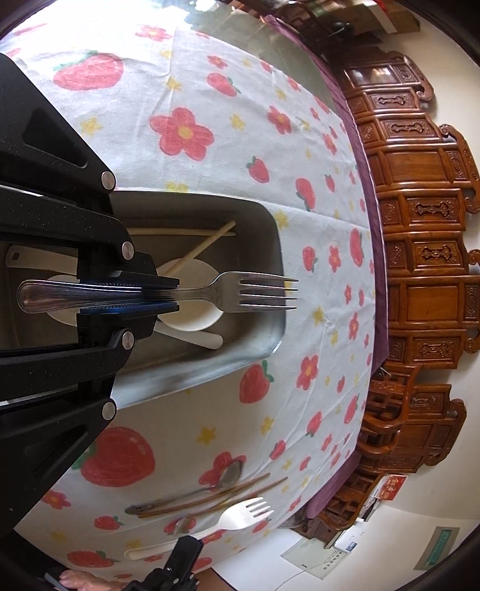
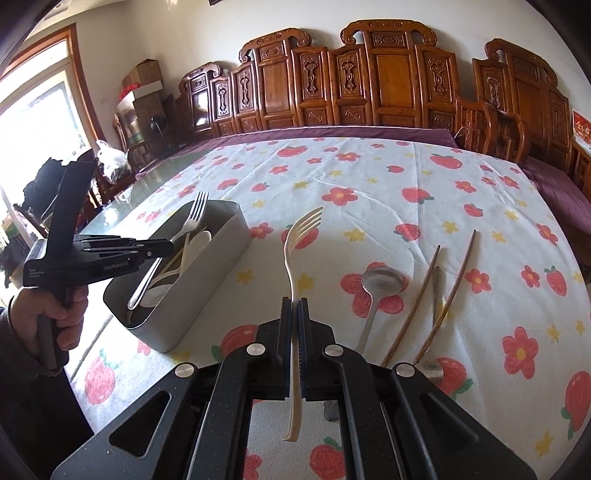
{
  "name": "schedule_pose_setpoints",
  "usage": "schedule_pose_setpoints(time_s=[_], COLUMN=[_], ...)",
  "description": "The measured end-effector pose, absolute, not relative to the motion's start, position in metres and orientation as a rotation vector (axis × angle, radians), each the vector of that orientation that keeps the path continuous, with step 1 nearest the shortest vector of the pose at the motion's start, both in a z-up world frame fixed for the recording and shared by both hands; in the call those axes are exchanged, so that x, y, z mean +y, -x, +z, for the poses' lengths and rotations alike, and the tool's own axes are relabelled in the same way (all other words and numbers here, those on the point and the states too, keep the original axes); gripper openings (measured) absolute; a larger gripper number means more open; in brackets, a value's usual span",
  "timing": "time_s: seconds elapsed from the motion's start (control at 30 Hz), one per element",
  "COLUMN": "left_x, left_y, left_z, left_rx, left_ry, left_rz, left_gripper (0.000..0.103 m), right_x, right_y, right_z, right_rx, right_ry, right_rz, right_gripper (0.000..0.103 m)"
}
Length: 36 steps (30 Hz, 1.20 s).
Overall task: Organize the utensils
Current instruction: 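Carry the metal fork into the metal tray and open the left gripper, then lower the white plastic fork into the metal tray and open the right gripper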
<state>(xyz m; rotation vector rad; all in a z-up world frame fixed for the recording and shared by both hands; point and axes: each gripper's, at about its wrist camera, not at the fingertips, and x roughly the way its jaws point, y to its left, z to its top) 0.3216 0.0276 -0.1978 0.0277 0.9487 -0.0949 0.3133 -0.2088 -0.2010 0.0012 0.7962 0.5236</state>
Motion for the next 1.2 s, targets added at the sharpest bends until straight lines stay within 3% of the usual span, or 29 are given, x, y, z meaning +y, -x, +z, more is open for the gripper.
schedule_pose_setpoints(time_s=[0.47, 0.77, 1.2], left_x=[0.029, 0.04, 0.07], left_y=[-0.323, -0.312, -0.301], left_z=[-0.211, -0.183, -0.153], left_rx=[0.995, 0.921, 0.846], left_ry=[-0.049, -0.021, -0.02], left_rz=[-0.103, -0.117, -0.097], left_gripper=[0.007, 0.008, 0.008], right_x=[-0.208, -0.21, -0.141], right_y=[-0.313, -0.308, -0.305], right_z=[-0.21, -0.215, -0.176], right_rx=[0.816, 0.835, 0.798], right_ry=[0.027, 0.013, -0.045], right_rz=[0.496, 0.452, 0.557], right_gripper=[0.004, 0.004, 0.004])
